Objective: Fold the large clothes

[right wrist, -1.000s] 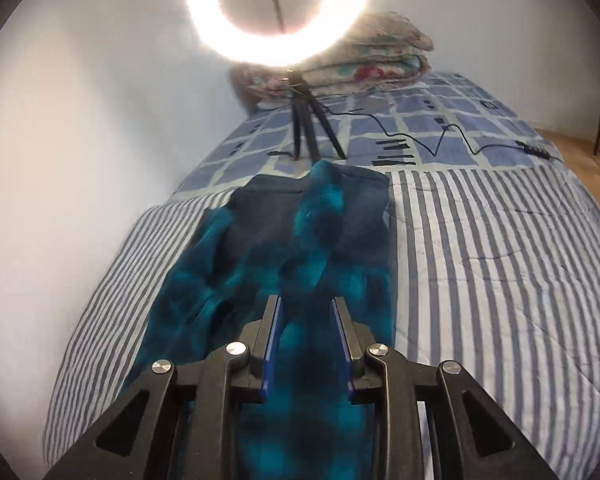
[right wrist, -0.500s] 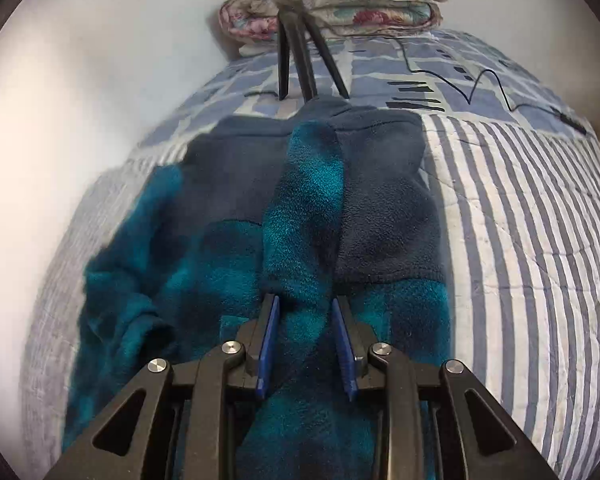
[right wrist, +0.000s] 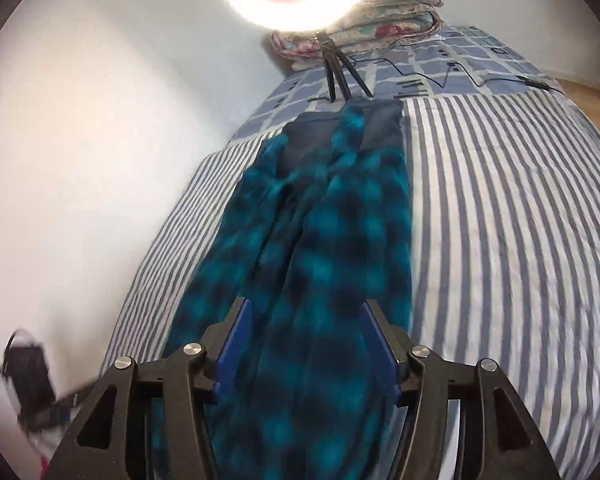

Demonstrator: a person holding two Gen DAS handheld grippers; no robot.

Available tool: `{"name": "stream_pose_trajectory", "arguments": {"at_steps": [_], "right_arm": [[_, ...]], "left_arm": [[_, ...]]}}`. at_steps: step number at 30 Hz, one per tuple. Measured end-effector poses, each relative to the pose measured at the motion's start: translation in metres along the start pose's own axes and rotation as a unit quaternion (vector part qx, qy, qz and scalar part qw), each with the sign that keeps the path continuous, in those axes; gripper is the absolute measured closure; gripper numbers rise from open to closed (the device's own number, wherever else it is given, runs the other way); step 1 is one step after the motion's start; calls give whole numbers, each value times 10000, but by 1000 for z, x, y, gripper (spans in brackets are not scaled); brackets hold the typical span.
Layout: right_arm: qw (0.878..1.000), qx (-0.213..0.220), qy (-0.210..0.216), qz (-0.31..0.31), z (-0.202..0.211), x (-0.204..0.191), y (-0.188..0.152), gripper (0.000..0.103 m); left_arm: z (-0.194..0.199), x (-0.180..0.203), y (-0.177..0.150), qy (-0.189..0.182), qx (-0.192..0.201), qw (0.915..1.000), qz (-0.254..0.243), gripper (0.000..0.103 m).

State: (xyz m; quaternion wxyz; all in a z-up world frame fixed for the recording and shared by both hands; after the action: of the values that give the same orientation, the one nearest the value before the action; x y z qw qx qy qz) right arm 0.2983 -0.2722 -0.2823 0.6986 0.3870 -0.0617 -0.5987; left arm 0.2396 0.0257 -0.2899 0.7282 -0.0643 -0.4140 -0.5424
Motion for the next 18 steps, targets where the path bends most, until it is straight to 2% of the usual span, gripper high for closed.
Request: {"name": "stream_pose_trajectory", "arguments": {"at_steps": [3,5,10,14,16,18], "right_arm": [[9997,-235,23,-101,19,-7,-52,39],[9993,-368,6,-86,23,-11,-82,34],[9955,-880,-10,-355,15,-7,-156,30],[9931,-1008,176,-568,14,1,-184,30],[9909,-1039,481,-705,13,0,-195,29],[9909,-972,603,-705,14,2,-199,29]], "left_arm": [[-8,-17,-8,-230,-328,9979,516,49],[-11,-28,-16,-166,-430,9963,723,49],[-22,-37,-41,80,-703,9955,636,49],[-30,-45,-61,311,-810,9944,611,49],[-34,-50,-71,285,-907,9929,712,49],[-32,-50,-71,224,-826,9937,723,49]]}}
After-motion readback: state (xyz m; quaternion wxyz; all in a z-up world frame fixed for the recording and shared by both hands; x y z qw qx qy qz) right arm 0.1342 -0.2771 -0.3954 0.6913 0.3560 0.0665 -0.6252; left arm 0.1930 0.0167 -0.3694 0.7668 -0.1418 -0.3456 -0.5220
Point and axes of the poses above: each gripper's, at about its wrist camera, not at the fingertips, and z roughly against the way its jaws point, x to its right, y to its top, the point moved 9 cm from there along -z, roughly the way its jaws point, and after that the axes turned 7 degrees about z, right-handed, at the moved point
